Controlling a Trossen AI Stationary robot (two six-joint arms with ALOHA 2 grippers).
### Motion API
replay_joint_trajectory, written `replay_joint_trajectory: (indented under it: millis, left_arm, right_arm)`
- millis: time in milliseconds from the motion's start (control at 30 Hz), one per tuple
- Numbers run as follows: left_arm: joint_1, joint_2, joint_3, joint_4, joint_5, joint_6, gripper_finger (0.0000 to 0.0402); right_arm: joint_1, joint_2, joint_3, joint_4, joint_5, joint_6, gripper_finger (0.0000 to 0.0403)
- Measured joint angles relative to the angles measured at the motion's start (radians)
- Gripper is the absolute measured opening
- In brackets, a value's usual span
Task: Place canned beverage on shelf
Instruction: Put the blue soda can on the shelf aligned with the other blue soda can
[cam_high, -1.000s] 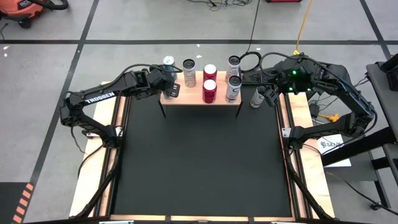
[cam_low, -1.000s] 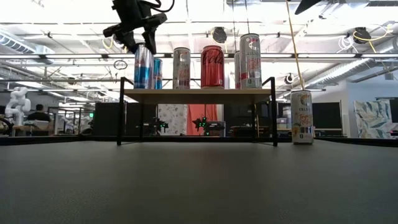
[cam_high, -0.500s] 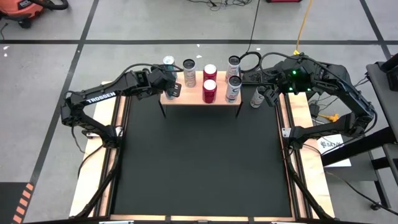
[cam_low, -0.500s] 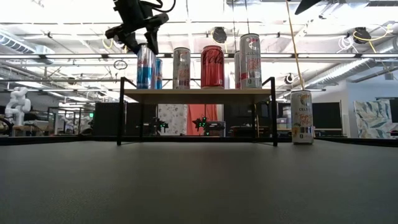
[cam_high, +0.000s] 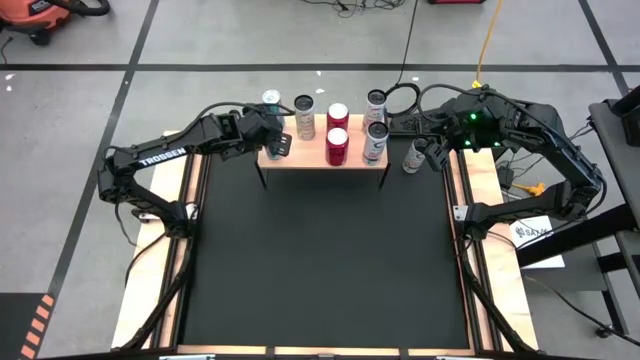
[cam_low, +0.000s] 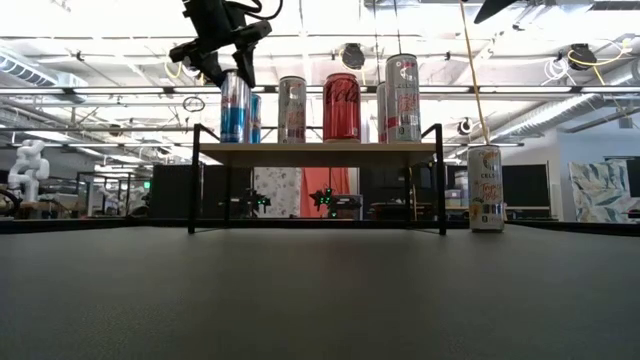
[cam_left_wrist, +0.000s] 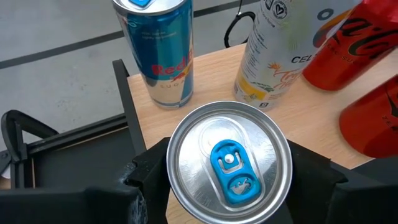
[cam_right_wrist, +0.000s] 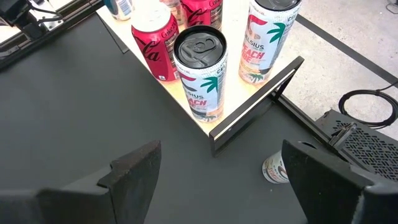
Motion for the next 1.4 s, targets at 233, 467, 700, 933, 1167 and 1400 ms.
replay_joint_trajectory:
  millis: [233,467,700,933,1167,1400]
  left_arm:
    - [0.006,0.0,0.0,0.0,0.002,0.0,0.0237]
    - [0.015,-0.001,0.0,0.004,0.032,-0.001,0.0237]
    - [0.02,-0.001,0.0,0.003,0.037,0.0,0.0237]
    - [0.021,-0.001,0.0,0.004,0.041,0.004,0.0248]
    - [0.021,-0.001,0.0,0.003,0.043,0.005,0.0258]
    - [0.021,-0.001,0.0,0.012,0.051,0.03,0.0259]
  right_arm:
    - [0.0,0.0,0.0,0.0,0.0,0.0,0.0318]
    - [0.0,0.0,0.0,0.0,0.0,0.0,0.0318]
    - [0.0,0.0,0.0,0.0,0.0,0.0,0.0318]
    - [0.0,0.0,0.0,0.0,0.0,0.0,0.0318]
    - [0.0,0.0,0.0,0.0,0.0,0.0,0.0318]
    - [0.0,0.0,0.0,0.0,0.0,0.0,0.0318]
